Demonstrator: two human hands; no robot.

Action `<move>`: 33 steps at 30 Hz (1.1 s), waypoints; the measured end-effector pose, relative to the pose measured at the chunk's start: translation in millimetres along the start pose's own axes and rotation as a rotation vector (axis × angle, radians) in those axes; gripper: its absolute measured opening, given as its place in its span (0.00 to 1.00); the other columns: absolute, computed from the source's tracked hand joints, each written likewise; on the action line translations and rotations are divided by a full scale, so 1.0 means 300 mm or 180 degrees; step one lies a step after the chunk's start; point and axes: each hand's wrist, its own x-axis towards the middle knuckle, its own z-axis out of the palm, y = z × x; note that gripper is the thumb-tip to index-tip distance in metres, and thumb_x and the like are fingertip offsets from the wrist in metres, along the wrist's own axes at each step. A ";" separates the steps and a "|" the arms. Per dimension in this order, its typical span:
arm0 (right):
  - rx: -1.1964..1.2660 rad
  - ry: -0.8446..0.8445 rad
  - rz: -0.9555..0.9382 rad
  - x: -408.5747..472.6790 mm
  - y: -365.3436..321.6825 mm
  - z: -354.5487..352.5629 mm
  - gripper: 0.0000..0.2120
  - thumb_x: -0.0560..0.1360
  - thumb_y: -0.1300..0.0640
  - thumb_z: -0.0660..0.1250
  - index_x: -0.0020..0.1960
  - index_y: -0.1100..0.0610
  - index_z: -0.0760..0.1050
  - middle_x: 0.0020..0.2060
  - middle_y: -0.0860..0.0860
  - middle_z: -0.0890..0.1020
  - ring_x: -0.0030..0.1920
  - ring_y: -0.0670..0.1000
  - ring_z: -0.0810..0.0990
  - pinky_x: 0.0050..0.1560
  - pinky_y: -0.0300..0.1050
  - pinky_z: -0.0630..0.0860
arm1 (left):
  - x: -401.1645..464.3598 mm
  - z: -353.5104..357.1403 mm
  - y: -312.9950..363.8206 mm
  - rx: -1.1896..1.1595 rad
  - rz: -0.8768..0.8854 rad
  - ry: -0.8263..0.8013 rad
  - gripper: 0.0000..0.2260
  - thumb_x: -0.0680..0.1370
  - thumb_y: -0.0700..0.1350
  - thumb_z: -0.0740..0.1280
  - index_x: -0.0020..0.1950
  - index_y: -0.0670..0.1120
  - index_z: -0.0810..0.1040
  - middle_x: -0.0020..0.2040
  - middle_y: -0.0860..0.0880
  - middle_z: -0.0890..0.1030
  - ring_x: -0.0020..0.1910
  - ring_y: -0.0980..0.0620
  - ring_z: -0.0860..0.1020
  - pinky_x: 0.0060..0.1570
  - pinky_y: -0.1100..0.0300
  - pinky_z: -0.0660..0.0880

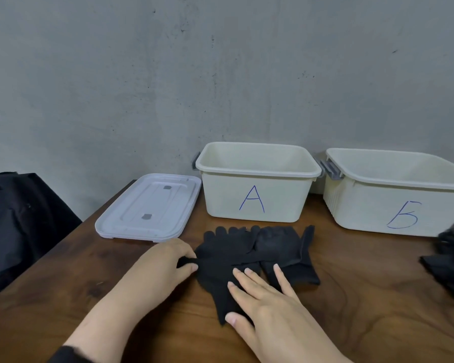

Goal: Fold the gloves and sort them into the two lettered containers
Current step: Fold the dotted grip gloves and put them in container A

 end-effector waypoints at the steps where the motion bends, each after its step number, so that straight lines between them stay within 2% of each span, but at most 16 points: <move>1: 0.0011 -0.0009 0.0011 0.005 -0.007 0.001 0.36 0.83 0.37 0.37 0.60 0.44 0.83 0.64 0.42 0.82 0.65 0.41 0.79 0.67 0.55 0.62 | 0.002 -0.001 0.011 -0.0077 -0.0020 0.0157 0.03 0.80 0.52 0.66 0.52 0.58 0.79 0.53 0.61 0.78 0.52 0.61 0.76 0.53 0.69 0.71; 5: -0.0002 -0.0049 0.0062 0.003 -0.017 -0.008 0.30 0.83 0.35 0.44 0.61 0.44 0.82 0.66 0.43 0.80 0.67 0.41 0.77 0.69 0.54 0.60 | 0.007 -0.018 0.088 -0.0561 0.0031 0.0969 0.05 0.80 0.53 0.64 0.46 0.57 0.78 0.43 0.58 0.79 0.44 0.61 0.77 0.42 0.69 0.70; 8: 0.0040 0.0033 0.0181 -0.001 -0.011 -0.022 0.25 0.79 0.35 0.53 0.64 0.43 0.80 0.74 0.49 0.73 0.73 0.45 0.72 0.70 0.53 0.58 | 0.017 -0.023 0.138 -0.0795 -0.0051 0.1215 0.07 0.81 0.53 0.63 0.43 0.58 0.75 0.38 0.58 0.79 0.40 0.61 0.77 0.38 0.68 0.68; 10: 0.0223 0.0227 0.0284 -0.001 -0.006 -0.038 0.23 0.82 0.37 0.52 0.62 0.44 0.82 0.74 0.48 0.71 0.73 0.47 0.71 0.71 0.53 0.59 | 0.025 -0.031 0.154 -0.0905 -0.0111 0.1276 0.08 0.80 0.54 0.64 0.41 0.56 0.74 0.36 0.57 0.79 0.38 0.60 0.77 0.35 0.68 0.67; 12: 0.0661 0.0573 0.0380 -0.003 -0.004 -0.077 0.25 0.83 0.37 0.50 0.61 0.45 0.82 0.72 0.43 0.74 0.73 0.43 0.71 0.73 0.53 0.61 | 0.034 -0.048 0.174 -0.1179 -0.0081 0.1366 0.10 0.80 0.54 0.66 0.40 0.53 0.75 0.34 0.54 0.78 0.36 0.59 0.76 0.33 0.67 0.68; 13: 0.0975 0.0826 0.0489 0.000 -0.004 -0.110 0.23 0.83 0.36 0.52 0.62 0.45 0.80 0.70 0.40 0.75 0.72 0.40 0.71 0.73 0.52 0.64 | 0.041 -0.062 0.191 -0.1336 -0.0043 0.1364 0.12 0.79 0.54 0.67 0.39 0.50 0.74 0.33 0.52 0.78 0.34 0.58 0.75 0.33 0.65 0.68; 16: 0.1907 0.1202 0.0883 0.027 0.006 -0.237 0.20 0.76 0.37 0.66 0.66 0.41 0.73 0.62 0.33 0.75 0.66 0.36 0.72 0.67 0.39 0.70 | 0.070 -0.118 0.277 -0.1646 0.0119 0.1099 0.16 0.77 0.55 0.70 0.37 0.45 0.73 0.31 0.48 0.76 0.29 0.57 0.70 0.30 0.64 0.65; 19: 0.2697 0.0864 0.1331 0.090 0.026 -0.373 0.29 0.72 0.42 0.74 0.71 0.38 0.68 0.62 0.31 0.76 0.64 0.32 0.72 0.62 0.32 0.69 | 0.103 -0.169 0.398 -0.1734 0.0412 0.0634 0.18 0.75 0.55 0.72 0.36 0.43 0.74 0.29 0.48 0.76 0.27 0.56 0.71 0.27 0.66 0.65; 21: 0.2839 0.0695 0.1307 0.123 0.056 -0.435 0.22 0.74 0.47 0.75 0.65 0.38 0.73 0.53 0.32 0.80 0.57 0.32 0.77 0.55 0.30 0.71 | 0.126 -0.192 0.475 -0.1753 0.0558 0.0415 0.18 0.75 0.55 0.73 0.37 0.41 0.76 0.30 0.47 0.76 0.27 0.55 0.72 0.28 0.64 0.67; 23: 0.2841 0.0834 0.1281 0.130 0.090 -0.502 0.08 0.76 0.53 0.73 0.54 0.44 0.80 0.42 0.35 0.83 0.45 0.36 0.81 0.47 0.30 0.73 | 0.142 -0.211 0.528 -0.1934 0.0687 0.0216 0.17 0.74 0.53 0.75 0.37 0.40 0.77 0.31 0.46 0.77 0.29 0.53 0.73 0.33 0.60 0.68; 24: 0.2977 0.0912 0.1348 0.123 0.110 -0.538 0.04 0.78 0.56 0.72 0.50 0.47 0.82 0.40 0.38 0.85 0.42 0.38 0.82 0.44 0.31 0.74 | 0.147 -0.217 0.544 -0.2020 0.0742 0.0091 0.15 0.73 0.52 0.75 0.38 0.41 0.79 0.32 0.46 0.78 0.31 0.53 0.74 0.35 0.58 0.70; 27: 0.3631 0.0912 0.1696 0.069 0.176 -0.632 0.06 0.79 0.61 0.68 0.47 0.54 0.82 0.41 0.50 0.88 0.41 0.47 0.86 0.43 0.40 0.80 | 0.140 -0.214 0.572 -0.2042 0.0828 -0.0269 0.12 0.75 0.49 0.74 0.42 0.40 0.81 0.37 0.45 0.82 0.36 0.54 0.77 0.41 0.55 0.76; 29: 0.3598 0.0761 0.1742 0.029 0.225 -0.672 0.06 0.79 0.61 0.67 0.49 0.54 0.82 0.42 0.52 0.88 0.42 0.52 0.87 0.46 0.49 0.81 | 0.128 -0.186 0.599 -0.2035 0.0836 -0.0321 0.11 0.78 0.48 0.71 0.43 0.40 0.79 0.39 0.45 0.84 0.36 0.55 0.78 0.44 0.55 0.77; 30: 0.3441 0.0669 0.1716 0.010 0.249 -0.688 0.05 0.79 0.61 0.67 0.51 0.54 0.81 0.42 0.52 0.88 0.43 0.53 0.87 0.47 0.51 0.81 | 0.122 -0.167 0.623 -0.2006 0.0846 -0.0310 0.11 0.78 0.48 0.70 0.42 0.41 0.78 0.38 0.45 0.83 0.34 0.56 0.77 0.41 0.57 0.76; 31: 0.3217 0.0587 0.1655 -0.004 0.274 -0.699 0.04 0.79 0.60 0.68 0.52 0.54 0.81 0.42 0.52 0.88 0.43 0.53 0.87 0.47 0.51 0.81 | 0.120 -0.146 0.650 -0.1971 0.0856 -0.0266 0.12 0.79 0.48 0.70 0.42 0.41 0.78 0.36 0.46 0.82 0.32 0.57 0.74 0.36 0.61 0.73; 33: 0.2516 0.0477 0.1529 -0.021 0.329 -0.723 0.02 0.78 0.59 0.70 0.49 0.53 0.81 0.38 0.51 0.86 0.39 0.47 0.84 0.44 0.44 0.77 | 0.125 -0.100 0.712 -0.1930 0.0898 -0.0097 0.11 0.78 0.47 0.70 0.41 0.41 0.78 0.29 0.51 0.77 0.26 0.58 0.70 0.28 0.67 0.66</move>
